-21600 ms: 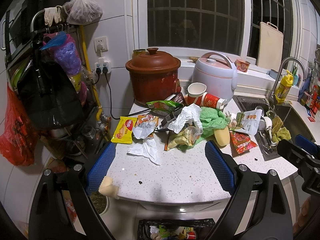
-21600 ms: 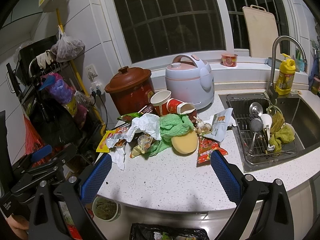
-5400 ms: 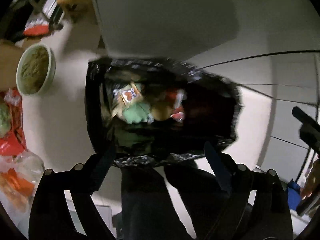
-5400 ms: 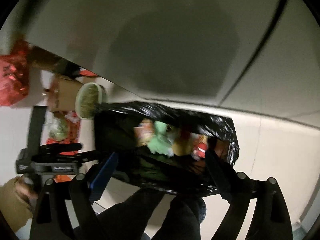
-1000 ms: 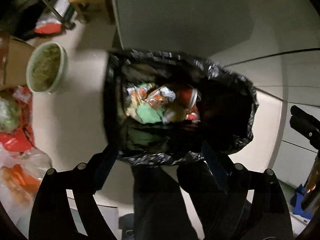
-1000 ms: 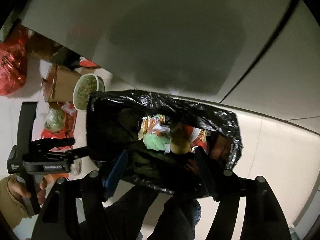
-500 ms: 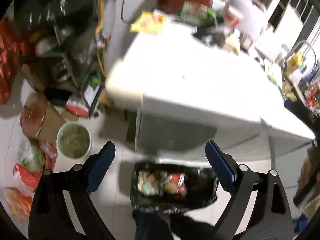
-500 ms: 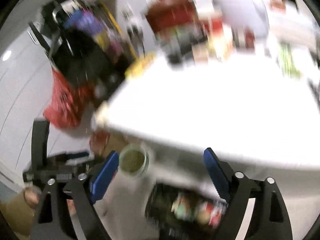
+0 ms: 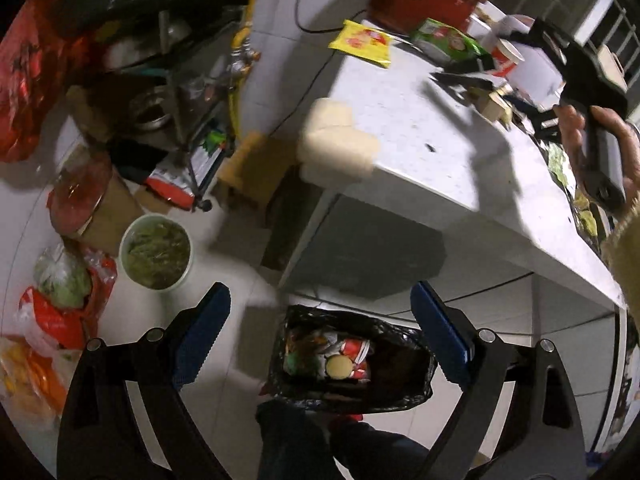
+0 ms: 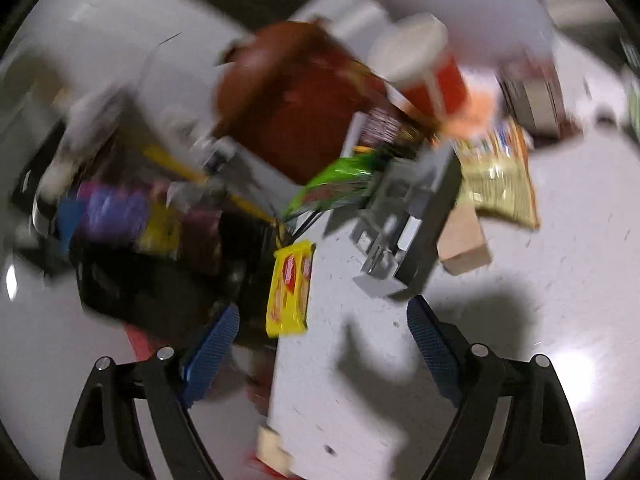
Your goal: Collect trash
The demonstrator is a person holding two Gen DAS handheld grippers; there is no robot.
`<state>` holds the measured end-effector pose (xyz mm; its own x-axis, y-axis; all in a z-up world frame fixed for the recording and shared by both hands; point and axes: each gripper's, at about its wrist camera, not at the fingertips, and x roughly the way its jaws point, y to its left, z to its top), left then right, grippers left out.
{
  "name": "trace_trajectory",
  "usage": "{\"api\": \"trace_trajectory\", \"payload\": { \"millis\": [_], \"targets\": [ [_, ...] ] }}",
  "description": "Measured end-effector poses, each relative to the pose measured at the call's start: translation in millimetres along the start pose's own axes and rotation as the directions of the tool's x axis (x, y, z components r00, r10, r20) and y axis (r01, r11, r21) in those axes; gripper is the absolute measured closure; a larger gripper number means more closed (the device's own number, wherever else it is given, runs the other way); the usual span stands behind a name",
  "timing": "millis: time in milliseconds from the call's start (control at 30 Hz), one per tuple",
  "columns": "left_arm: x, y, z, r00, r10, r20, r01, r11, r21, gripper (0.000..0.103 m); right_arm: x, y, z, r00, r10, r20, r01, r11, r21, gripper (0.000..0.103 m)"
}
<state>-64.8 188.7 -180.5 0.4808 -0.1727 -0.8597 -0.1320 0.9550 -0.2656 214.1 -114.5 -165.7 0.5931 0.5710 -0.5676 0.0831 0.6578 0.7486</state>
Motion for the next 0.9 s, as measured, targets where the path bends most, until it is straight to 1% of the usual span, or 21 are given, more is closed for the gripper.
{"api": "trace_trajectory", "payload": {
  "millis": [33,67,100,233,267,300,333,367,433,467,533,567,633,667,700,767,833,867,900],
  "targets": [
    [-0.7,4.7,0.1,1.000,0.000,0.002,0.000,1.000,-0.010,0.014,7.7,-6.7,3.2,1.000,0.016,0.004,-0.016,0.998,0.063,0.018],
    [-1.8,10.4,1.5,1.000,0.005,0.003,-0.005,1.000,-0.020,0.014,12.9,-12.1,4.8,1.000,0.019,0.001,-0.019,0.995,0.099,0.018],
    [-2.2,14.5,3.0,1.000,0.008,0.005,-0.008,1.000,-0.026,0.014,19.3,-16.4,6.5,1.000,0.005,0.001,-0.005,0.991,0.136,0.018],
    [-0.4,26.7,14.2,1.000,0.013,0.000,-0.013,1.000,-0.024,0.014,43.8,-26.2,16.1,1.000,-0.007,0.011,0.005,0.974,0.227,0.019],
    [0.3,27.1,18.3,1.000,0.013,0.003,-0.013,1.000,-0.016,0.014,49.1,-29.8,18.5,1.000,-0.013,0.012,0.009,0.968,0.251,0.027],
    [1.0,28.0,24.6,1.000,0.013,0.010,-0.013,1.000,-0.005,0.014,53.4,-34.0,20.1,1.000,-0.001,0.015,-0.003,0.962,0.272,0.036],
    [1.5,28.9,28.7,1.000,0.012,0.017,-0.012,1.000,0.003,0.014,55.8,-36.6,20.6,1.000,0.011,0.014,-0.014,0.958,0.285,0.061],
    [3.1,30.7,38.7,1.000,0.006,0.026,-0.006,1.000,0.014,0.014,58.3,-38.7,21.1,1.000,0.014,0.005,-0.015,0.957,0.291,0.074],
    [7.3,35.0,61.0,0.999,-0.021,0.044,0.020,1.000,0.024,0.014,52.7,-34.4,19.3,1.000,0.016,0.022,-0.021,0.968,0.249,0.076],
    [13.1,37.7,79.8,0.997,-0.051,0.053,0.050,0.998,0.028,0.014,47.3,-29.9,18.2,0.999,0.024,0.032,-0.030,0.975,0.219,0.077],
    [26.5,43.2,107.3,0.992,-0.113,0.048,0.112,0.994,0.019,0.014,30.8,-22.5,12.9,0.998,0.048,0.047,-0.056,0.983,0.173,0.078],
    [41.4,44.2,131.1,0.984,-0.176,0.035,0.176,0.984,0.004,0.014,22.1,-20.7,9.6,0.996,0.071,0.047,-0.078,0.982,0.169,0.078],
    [65.6,42.5,162.0,0.973,-0.232,0.012,0.232,0.972,-0.028,0.014,5.8,-19.7,3.4,0.994,0.099,0.052,-0.106,0.981,0.162,0.078],
    [80.3,41.5,181.0,0.964,-0.264,0.006,0.264,0.963,-0.048,0.014,-1.8,-21.2,0.6,0.993,0.110,0.053,-0.117,0.980,0.163,0.078],
    [97.8,41.2,201.6,0.952,-0.305,-0.001,0.304,0.950,-0.074,0.014,-9.1,-23.1,-1.9,0.991,0.124,0.055,-0.132,0.976,0.172,0.078],
    [122.8,42.7,225.2,0.931,-0.366,-0.015,0.360,0.922,-0.139,0.014,-26.9,-28.2,-7.2,0.988,0.139,0.065,-0.149,0.973,0.179,0.078],
    [149.7,50.7,244.6,0.898,-0.439,-0.033,0.420,0.876,-0.239,0.014,-43.7,-36.6,-13.3,0.985,0.160,0.070,-0.172,0.964,0.204,0.078],
    [165.4,55.6,253.4,0.873,-0.486,-0.034,0.456,0.839,-0.296,0.014,-50.4,-40.9,-16.9,0.983,0.167,0.071,-0.179,0.960,0.215,0.078],
    [174.7,56.7,257.2,0.863,-0.505,-0.032,0.469,0.821,-0.325,0.014,-56.0,-45.2,-20.6,0.983,0.167,0.071,-0.179,0.959,0.219,0.078]
  ]
}}
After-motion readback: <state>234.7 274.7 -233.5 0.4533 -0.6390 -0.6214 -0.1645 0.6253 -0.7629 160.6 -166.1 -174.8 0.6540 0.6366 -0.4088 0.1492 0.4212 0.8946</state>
